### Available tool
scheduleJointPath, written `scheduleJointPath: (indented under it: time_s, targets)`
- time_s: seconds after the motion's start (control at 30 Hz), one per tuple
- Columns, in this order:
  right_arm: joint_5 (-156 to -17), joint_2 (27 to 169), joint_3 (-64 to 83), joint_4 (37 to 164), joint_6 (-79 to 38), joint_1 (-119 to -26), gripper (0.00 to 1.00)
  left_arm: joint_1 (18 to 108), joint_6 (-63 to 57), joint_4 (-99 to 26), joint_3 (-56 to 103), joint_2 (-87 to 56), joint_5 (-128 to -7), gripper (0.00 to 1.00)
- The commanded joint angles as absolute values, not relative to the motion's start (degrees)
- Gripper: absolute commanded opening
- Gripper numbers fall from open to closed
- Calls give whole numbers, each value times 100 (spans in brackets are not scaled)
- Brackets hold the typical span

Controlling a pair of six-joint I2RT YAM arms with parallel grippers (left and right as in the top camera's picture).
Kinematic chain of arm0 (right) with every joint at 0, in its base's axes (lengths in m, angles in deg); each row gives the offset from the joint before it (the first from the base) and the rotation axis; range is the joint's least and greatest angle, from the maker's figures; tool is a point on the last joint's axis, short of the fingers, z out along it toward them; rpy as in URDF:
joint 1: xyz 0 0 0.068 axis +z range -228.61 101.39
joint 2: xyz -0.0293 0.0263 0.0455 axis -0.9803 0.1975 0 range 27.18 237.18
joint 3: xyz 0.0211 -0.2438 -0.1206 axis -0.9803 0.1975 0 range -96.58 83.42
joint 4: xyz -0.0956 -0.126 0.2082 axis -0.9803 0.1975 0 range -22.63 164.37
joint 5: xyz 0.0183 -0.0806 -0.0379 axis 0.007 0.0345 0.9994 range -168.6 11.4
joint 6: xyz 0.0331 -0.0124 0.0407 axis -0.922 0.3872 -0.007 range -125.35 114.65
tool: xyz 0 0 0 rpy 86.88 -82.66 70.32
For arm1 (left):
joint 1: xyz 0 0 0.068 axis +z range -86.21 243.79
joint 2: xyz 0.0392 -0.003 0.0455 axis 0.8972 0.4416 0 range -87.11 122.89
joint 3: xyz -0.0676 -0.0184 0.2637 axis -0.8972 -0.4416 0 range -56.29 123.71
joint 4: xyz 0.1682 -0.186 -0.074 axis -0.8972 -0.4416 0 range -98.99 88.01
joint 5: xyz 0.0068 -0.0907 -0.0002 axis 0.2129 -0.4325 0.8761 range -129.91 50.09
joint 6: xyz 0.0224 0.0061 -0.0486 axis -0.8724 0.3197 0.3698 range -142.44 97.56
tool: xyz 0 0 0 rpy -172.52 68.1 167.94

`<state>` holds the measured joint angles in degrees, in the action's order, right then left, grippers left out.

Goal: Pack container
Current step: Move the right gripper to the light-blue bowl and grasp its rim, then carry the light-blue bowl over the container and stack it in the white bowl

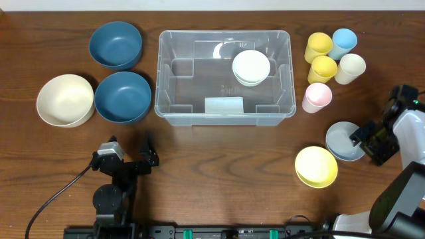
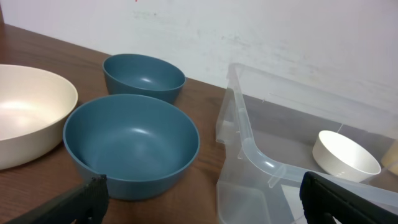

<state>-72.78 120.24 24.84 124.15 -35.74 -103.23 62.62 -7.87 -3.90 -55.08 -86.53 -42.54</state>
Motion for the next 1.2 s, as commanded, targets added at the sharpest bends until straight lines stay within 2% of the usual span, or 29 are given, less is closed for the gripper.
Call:
scheduleJointPath:
  time_s: [0.0,0.07,0.2,0.3,0.53,0.8,1.0,1.17]
  targets:
    - [-7284,11976,2897,12126,-3487,-10385,53,6275,-877,-600,-5606,-8688,-4186,98]
    - [-7284,11976,3087,11916,-3487,-10385,46,6275,-877,-600,-5606,-8688,-4186,98]
    - [-7282,11976,3257,11674,-3487,-10385,14,6275,-877,-600,-5606,-8688,-4186,98]
    - [-7249,11976,3216,11648,-3487,-10385,1,6275,-877,-600,-5606,-8688,-4186,98]
    - [-7149,11974,2805,11960,-3487,-10494,1,6275,-877,-600,-5606,-8688,-4186,98]
    - [-7173,11884,989,13359,-3366,-10732,1,6275,-877,-600,-5606,-8688,-4186,98]
    - [-9042,11593,-502,13807,-2418,-10612,1,6275,-877,-600,-5606,-8688,-4186,98]
    - [-10021,11320,-1282,13650,-2011,-9888,1,6275,-877,-600,-5606,-8688,-4186,98]
